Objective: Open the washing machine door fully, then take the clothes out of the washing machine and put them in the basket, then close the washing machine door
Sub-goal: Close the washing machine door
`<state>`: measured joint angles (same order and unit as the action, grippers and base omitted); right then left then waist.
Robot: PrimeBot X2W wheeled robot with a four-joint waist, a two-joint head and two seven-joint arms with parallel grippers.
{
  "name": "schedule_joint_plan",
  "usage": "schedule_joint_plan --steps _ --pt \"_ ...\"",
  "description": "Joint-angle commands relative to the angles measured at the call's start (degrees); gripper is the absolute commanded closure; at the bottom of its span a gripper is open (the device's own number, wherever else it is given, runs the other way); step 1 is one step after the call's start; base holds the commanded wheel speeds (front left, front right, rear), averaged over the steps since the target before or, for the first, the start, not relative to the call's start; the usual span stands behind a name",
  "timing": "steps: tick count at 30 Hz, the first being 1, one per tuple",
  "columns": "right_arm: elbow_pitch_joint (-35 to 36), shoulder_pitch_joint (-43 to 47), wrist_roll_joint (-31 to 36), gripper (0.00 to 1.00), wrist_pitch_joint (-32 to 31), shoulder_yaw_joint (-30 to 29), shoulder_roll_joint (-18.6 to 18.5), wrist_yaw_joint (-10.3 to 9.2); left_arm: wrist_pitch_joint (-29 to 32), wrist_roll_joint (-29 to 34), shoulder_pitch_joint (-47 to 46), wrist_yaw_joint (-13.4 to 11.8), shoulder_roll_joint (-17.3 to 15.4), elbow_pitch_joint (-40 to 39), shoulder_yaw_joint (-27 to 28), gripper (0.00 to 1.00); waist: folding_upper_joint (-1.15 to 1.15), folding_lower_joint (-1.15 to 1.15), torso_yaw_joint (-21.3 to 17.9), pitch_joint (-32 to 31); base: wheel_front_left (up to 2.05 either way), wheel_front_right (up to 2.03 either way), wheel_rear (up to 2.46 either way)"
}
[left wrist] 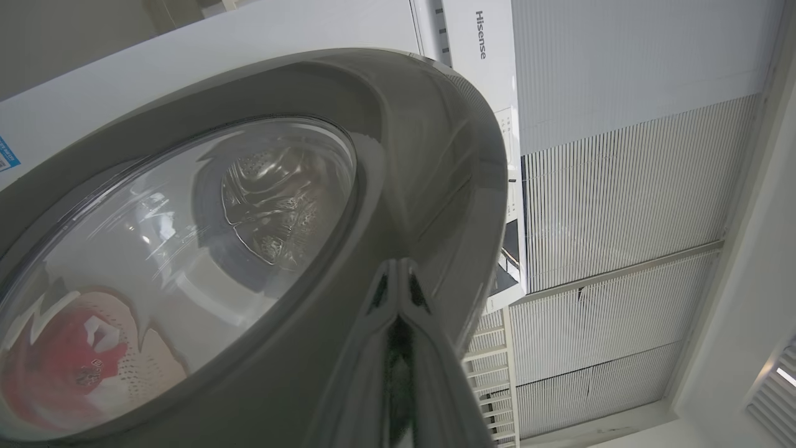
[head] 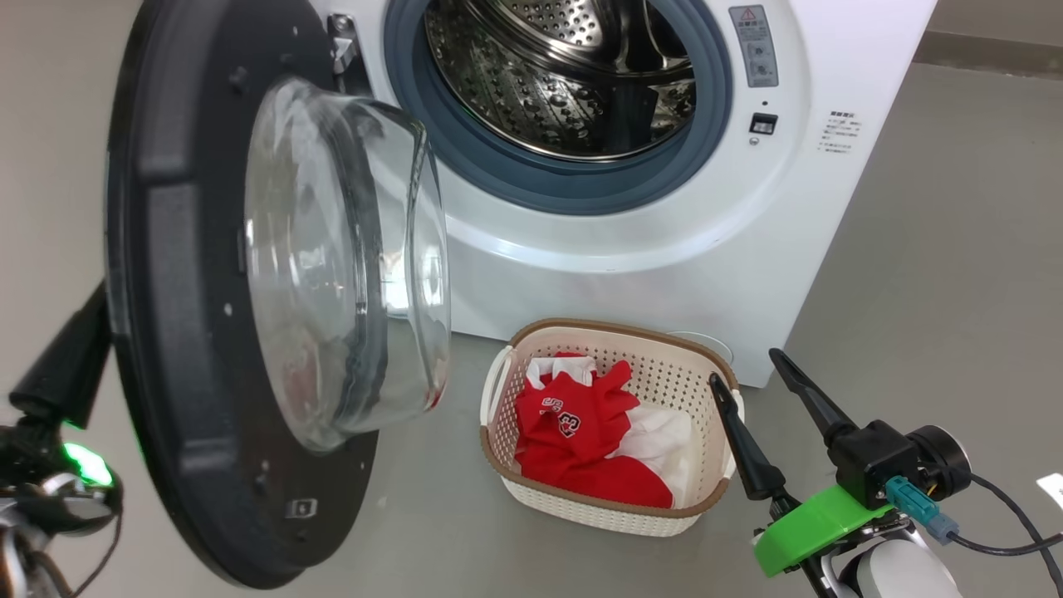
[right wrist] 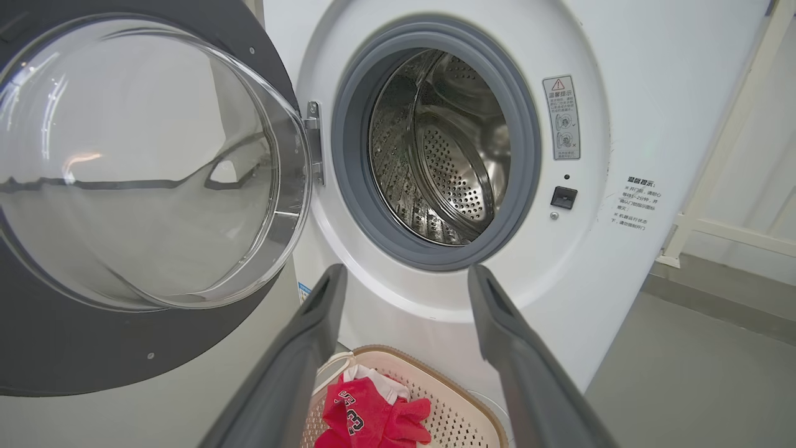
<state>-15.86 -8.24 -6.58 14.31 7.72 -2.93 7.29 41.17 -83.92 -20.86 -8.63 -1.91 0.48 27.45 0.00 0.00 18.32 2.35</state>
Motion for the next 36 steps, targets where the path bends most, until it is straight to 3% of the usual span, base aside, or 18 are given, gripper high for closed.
schedule_joint_plan --steps 1,16,36 --pt "1.13 -2.06 -0.22 0.00 0.66 0.97 0.05 0.20 0.41 -0.54 0.17 -0.15 -1.04 -2.06 0.08 1.00 0.00 0.00 -0.25 0.14 0.00 0.00 0.00" --pt "1.82 -2.70 -0.49 0.00 0.68 0.64 0.05 0.20 -6.92 -8.88 2.67 0.60 -0.98 -3.39 -8.19 1.00 0.00 0.00 -3.17 1.08 0.00 0.00 0.00" --pt "2.18 -2.81 -0.52 0.00 0.69 0.49 0.05 0.20 -11.03 -11.78 3.43 2.34 -0.97 -4.25 -13.87 1.00 0.00 0.00 -8.68 1.60 0.00 0.00 0.00"
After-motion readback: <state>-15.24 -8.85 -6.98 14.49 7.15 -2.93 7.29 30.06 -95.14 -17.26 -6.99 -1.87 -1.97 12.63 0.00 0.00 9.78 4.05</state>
